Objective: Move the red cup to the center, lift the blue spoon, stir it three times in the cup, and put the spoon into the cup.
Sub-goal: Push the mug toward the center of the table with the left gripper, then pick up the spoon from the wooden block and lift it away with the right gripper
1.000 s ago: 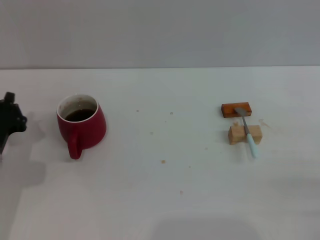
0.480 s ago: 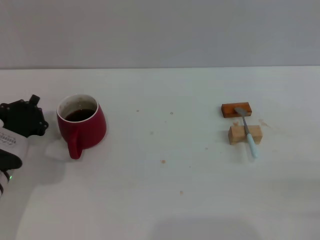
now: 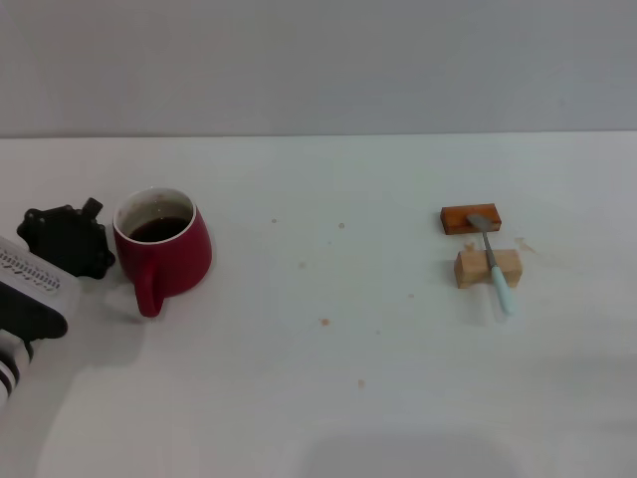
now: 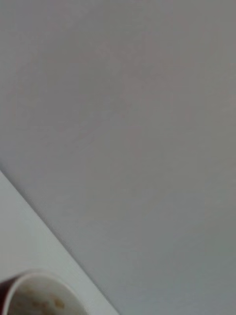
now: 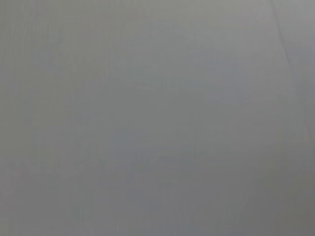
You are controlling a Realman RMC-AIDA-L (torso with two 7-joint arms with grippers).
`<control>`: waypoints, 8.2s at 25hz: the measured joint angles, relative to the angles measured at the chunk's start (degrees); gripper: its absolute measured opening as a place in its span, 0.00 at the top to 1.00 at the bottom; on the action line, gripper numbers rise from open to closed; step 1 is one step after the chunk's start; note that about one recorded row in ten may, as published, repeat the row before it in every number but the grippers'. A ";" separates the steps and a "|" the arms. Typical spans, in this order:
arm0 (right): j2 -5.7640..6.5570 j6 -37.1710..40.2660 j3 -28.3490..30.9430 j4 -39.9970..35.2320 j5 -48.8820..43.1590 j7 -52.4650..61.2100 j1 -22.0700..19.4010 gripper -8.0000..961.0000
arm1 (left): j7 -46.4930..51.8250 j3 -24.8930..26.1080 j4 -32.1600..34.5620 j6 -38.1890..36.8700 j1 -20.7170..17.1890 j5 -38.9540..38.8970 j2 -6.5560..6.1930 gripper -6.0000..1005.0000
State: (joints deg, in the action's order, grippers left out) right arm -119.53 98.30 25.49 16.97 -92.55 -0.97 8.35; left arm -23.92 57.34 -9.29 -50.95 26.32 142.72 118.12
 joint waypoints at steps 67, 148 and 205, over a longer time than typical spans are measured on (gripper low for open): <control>-0.03 1.38 -3.93 1.45 0.00 0.00 -1.41 0.21 | 6.97 -7.04 -8.35 -8.25 -5.17 -0.43 0.55 0.98; 0.00 -32.56 -22.56 7.99 0.32 0.00 11.95 0.21 | 22.42 7.56 -6.97 -13.22 -10.33 -0.52 0.55 0.15; 0.10 -37.14 -22.32 7.64 0.06 2.81 13.64 0.60 | 22.50 7.44 -6.53 -13.12 -10.15 -0.52 0.44 0.16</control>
State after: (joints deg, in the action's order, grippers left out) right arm -119.43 61.16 3.17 24.61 -92.48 1.84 21.99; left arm -1.41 64.78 -15.82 -64.07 16.17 142.20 118.56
